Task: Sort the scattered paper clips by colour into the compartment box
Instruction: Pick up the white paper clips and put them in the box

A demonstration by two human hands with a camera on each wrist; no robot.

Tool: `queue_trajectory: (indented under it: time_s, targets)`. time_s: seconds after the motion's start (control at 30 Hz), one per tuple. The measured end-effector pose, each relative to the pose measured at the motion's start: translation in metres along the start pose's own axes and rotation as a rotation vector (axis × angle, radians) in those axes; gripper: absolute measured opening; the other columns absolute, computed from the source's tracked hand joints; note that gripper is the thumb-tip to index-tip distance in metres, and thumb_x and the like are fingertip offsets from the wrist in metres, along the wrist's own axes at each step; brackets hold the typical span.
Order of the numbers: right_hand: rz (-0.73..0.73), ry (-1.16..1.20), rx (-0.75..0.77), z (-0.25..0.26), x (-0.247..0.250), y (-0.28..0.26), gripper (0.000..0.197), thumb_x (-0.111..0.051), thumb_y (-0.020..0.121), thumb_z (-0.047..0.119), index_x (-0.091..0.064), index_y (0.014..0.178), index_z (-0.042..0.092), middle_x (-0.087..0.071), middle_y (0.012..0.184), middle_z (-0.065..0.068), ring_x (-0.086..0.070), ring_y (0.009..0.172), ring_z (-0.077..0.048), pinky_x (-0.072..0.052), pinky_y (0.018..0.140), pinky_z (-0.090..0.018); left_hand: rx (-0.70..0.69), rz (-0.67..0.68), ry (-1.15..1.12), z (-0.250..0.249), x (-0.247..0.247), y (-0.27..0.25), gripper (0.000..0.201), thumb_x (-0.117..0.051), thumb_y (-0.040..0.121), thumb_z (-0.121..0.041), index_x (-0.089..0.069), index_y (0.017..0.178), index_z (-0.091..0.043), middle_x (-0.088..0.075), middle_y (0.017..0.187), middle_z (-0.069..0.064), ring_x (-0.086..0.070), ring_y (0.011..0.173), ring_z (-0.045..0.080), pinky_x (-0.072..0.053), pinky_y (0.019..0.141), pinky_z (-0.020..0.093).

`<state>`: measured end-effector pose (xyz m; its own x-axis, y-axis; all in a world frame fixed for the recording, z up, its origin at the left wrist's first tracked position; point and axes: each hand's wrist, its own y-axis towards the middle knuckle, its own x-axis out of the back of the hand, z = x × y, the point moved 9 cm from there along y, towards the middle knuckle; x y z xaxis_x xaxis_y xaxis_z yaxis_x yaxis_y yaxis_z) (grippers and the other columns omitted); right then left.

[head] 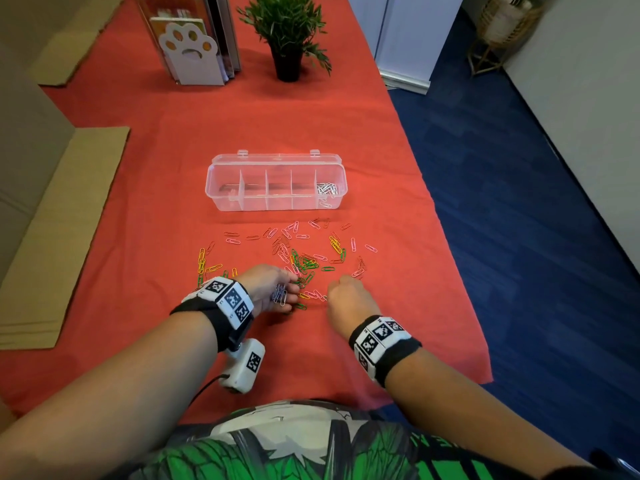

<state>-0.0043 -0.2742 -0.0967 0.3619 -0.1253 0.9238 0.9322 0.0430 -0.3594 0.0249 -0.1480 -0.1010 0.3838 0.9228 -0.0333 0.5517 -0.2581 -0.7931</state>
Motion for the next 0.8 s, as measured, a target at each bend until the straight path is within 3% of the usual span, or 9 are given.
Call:
queue_trajectory:
  time_s: [0.13, 0.2, 0.27, 0.3, 0.37, 0.47, 0.53, 0.67, 0.8]
  targets:
    - [0.083, 0.156, -0.114, -0.024, 0.010, 0.011, 0.030, -0.048, 0.091, 0.022, -0.064, 0.103, -0.001, -0.064, 0.109, -0.020, -0.060, 0.106, -0.034, -0.048, 0.090, -0.034, -0.007, 0.002, -0.010, -0.003, 0.000, 0.000, 0.022, -0.033, 0.096, -0.011, -0.053, 0.089, -0.015, -0.056, 0.073, 0.003, -0.056, 0.058, 0.013, -0.050, 0.046, 0.019]
    - [0.104, 0.346, -0.213, -0.047, 0.016, 0.015, 0.027, -0.054, 0.090, 0.029, -0.070, 0.090, 0.007, -0.069, 0.092, -0.011, -0.063, 0.091, -0.026, -0.047, 0.082, -0.027, -0.010, -0.001, -0.013, -0.006, 0.000, 0.001, 0.020, -0.035, 0.096, -0.012, -0.053, 0.089, -0.016, -0.057, 0.074, 0.002, -0.058, 0.053, 0.011, -0.050, 0.047, 0.020]
    - [0.094, 0.679, -0.307, -0.065, 0.019, 0.018, 0.016, -0.062, 0.085, 0.022, -0.064, 0.069, 0.018, -0.061, 0.069, 0.000, -0.056, 0.069, -0.017, -0.043, 0.068, -0.023, -0.008, -0.003, -0.013, -0.010, 0.000, 0.001, 0.019, -0.035, 0.095, -0.011, -0.052, 0.089, -0.017, -0.057, 0.075, 0.002, -0.057, 0.056, 0.012, -0.050, 0.049, 0.021]
    - [0.093, 0.835, -0.335, -0.070, 0.021, 0.019, 0.021, -0.063, 0.083, 0.014, -0.059, 0.063, 0.019, -0.058, 0.064, 0.000, -0.052, 0.062, -0.016, -0.043, 0.064, -0.024, -0.008, -0.004, -0.015, -0.013, -0.001, 0.001, 0.019, -0.034, 0.095, -0.009, -0.052, 0.093, -0.016, -0.057, 0.076, 0.002, -0.057, 0.060, 0.014, -0.051, 0.051, 0.022]
    - [0.070, 1.072, -0.366, -0.077, 0.029, 0.023, 0.027, -0.061, 0.081, 0.000, -0.055, 0.062, 0.018, -0.058, 0.063, -0.005, -0.048, 0.054, -0.014, -0.043, 0.056, -0.026, -0.019, -0.002, -0.033, -0.024, -0.002, 0.002, 0.021, -0.034, 0.093, -0.003, -0.051, 0.101, -0.013, -0.058, 0.080, 0.004, -0.058, 0.065, 0.017, -0.052, 0.052, 0.023]
    - [0.047, 1.272, -0.384, -0.080, 0.048, 0.025, 0.025, -0.058, 0.081, -0.005, -0.054, 0.068, 0.015, -0.059, 0.065, -0.007, -0.037, 0.042, -0.007, -0.026, 0.036, -0.016, -0.084, -0.004, -0.083, -0.054, -0.003, 0.004, 0.021, -0.038, 0.091, 0.001, -0.053, 0.098, -0.013, -0.059, 0.083, 0.006, -0.058, 0.066, 0.017, -0.054, 0.051, 0.024]
    - [0.019, 1.364, -0.351, -0.081, 0.062, 0.028, 0.023, -0.058, 0.081, -0.005, -0.056, 0.070, 0.014, -0.060, 0.064, -0.007, -0.034, 0.038, -0.004, -0.023, 0.035, -0.015, -0.147, 0.000, -0.078, -0.077, -0.006, 0.004, 0.016, -0.048, 0.090, 0.001, -0.055, 0.094, -0.013, -0.058, 0.079, 0.005, -0.056, 0.062, 0.015, -0.052, 0.048, 0.022]
    - [-0.030, 1.376, -0.275, -0.078, 0.084, 0.033, 0.017, -0.064, 0.078, -0.001, -0.063, 0.070, 0.014, -0.061, 0.060, -0.006, -0.033, 0.041, -0.006, -0.023, 0.036, -0.015, -0.251, -0.012, 0.063, -0.108, -0.019, 0.007, 0.004, -0.067, 0.083, -0.016, -0.064, 0.080, -0.017, -0.053, 0.064, -0.001, -0.042, 0.050, 0.010, -0.039, 0.042, 0.017]
    - [-0.068, 1.344, -0.179, -0.071, 0.104, 0.033, 0.016, -0.064, 0.079, -0.004, -0.063, 0.071, 0.009, -0.058, 0.061, -0.007, -0.043, 0.033, 0.002, -0.030, 0.036, -0.008, -0.332, 0.044, 0.139, -0.118, -0.041, 0.010, 0.004, -0.072, 0.078, -0.019, -0.069, 0.076, -0.018, -0.045, 0.051, -0.004, -0.032, 0.040, 0.007, -0.027, 0.040, 0.017]
